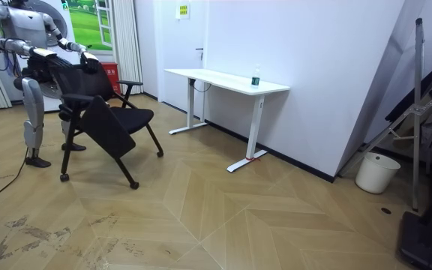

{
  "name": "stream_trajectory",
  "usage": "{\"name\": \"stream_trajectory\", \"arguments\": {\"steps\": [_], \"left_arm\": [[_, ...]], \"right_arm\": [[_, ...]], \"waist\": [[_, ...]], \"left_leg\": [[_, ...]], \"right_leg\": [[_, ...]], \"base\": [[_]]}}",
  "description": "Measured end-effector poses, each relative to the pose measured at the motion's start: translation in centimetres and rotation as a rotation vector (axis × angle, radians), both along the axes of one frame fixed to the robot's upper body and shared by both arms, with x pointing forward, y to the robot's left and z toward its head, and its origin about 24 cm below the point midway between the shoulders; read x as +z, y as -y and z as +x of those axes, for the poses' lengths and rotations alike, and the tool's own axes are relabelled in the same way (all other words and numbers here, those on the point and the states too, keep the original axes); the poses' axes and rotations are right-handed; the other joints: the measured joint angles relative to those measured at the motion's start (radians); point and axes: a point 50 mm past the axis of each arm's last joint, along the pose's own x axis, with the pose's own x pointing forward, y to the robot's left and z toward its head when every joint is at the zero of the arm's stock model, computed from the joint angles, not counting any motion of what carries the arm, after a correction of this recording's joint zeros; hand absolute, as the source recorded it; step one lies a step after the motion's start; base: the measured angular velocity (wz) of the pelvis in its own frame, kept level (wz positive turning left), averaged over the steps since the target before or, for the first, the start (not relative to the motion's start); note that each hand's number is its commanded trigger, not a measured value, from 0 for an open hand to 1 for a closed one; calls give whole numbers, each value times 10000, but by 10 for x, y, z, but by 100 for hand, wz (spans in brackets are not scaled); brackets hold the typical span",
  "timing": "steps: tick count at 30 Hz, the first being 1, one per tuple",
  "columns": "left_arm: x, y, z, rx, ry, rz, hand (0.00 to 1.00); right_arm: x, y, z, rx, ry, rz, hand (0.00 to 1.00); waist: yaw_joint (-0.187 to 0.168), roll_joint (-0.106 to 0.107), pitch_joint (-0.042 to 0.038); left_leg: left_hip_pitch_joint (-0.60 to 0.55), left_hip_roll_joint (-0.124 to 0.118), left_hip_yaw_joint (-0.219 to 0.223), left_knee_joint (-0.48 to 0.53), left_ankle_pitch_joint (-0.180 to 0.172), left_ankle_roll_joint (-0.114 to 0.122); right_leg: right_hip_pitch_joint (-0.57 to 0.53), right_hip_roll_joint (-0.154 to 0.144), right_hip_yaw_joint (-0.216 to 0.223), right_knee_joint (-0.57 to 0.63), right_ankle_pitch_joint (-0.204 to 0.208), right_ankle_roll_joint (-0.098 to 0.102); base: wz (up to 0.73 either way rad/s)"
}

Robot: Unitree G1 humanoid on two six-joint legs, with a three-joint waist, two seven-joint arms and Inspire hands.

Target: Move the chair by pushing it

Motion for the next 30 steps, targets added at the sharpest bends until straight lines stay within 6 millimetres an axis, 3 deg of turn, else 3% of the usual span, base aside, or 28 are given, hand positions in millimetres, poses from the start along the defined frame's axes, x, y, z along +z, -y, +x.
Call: {"name": "stream_trajectory", "arguments": {"steps": [13, 24, 30], "left_arm": [[-8, 2, 5, -108, 104, -176, 100], [-12, 8, 5, -397, 153, -171, 100], [-11, 11, 6, -532, 203, -140, 100]], "right_arm": [[-15, -12, -7, 903, -1499, -858, 0], [-19, -20, -11, 1402, -1809, -1209, 0], [-22, -24, -12, 1461, -1800, -1045, 1]], "waist": [[32, 185, -19], [288, 143, -15], [334, 115, -27]], "left_leg": [[-39, -12, -201, 102, -13, 9], [183, -28, -194, -24, -6, 2], [99, -22, -333, 33, -9, -4]], "right_leg": [[117, 5, -241, 5, 0, -1], [296, 4, -251, -26, 0, 0], [312, -7, -710, -43, 3, -5]], "base": [[4], [-1], [6]]}}
